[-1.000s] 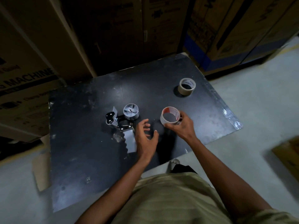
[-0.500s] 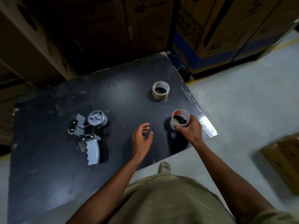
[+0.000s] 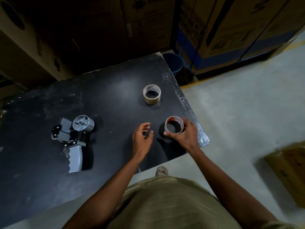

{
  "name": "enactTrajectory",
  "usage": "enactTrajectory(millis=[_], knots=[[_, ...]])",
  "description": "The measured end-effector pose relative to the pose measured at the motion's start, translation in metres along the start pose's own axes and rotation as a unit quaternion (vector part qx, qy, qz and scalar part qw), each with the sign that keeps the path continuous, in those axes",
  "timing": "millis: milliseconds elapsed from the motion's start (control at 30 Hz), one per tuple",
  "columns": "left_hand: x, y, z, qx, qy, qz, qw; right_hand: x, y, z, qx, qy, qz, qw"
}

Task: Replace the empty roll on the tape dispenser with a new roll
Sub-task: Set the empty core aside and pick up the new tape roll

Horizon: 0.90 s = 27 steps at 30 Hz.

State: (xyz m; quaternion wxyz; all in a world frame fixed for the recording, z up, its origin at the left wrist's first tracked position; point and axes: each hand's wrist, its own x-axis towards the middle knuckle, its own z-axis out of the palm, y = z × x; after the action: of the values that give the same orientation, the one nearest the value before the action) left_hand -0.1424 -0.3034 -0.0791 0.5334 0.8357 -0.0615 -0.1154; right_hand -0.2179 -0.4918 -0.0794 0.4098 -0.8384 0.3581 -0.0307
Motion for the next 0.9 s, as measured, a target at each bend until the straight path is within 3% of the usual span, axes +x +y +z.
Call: enactTrajectory(millis=[300, 600, 900], knots=[[0.029, 0.011, -0.002, -0.012, 0.039, 0.001, 0.999, 0.025, -0.031, -0.011, 0.012, 0.0, -0.015, 1.0], [0.046, 0.01, -0.023, -0.032, 0.098, -0.013, 0.995, 0.048, -0.083, 0.006, -0.013, -0.006, -0.107, 0.994], [0.037, -0.012, -0.078, -0.036, 0.16, -0.03, 0.986, 0.024, -0.131, 0.057, -0.014, -0.095, -0.182, 0.979]])
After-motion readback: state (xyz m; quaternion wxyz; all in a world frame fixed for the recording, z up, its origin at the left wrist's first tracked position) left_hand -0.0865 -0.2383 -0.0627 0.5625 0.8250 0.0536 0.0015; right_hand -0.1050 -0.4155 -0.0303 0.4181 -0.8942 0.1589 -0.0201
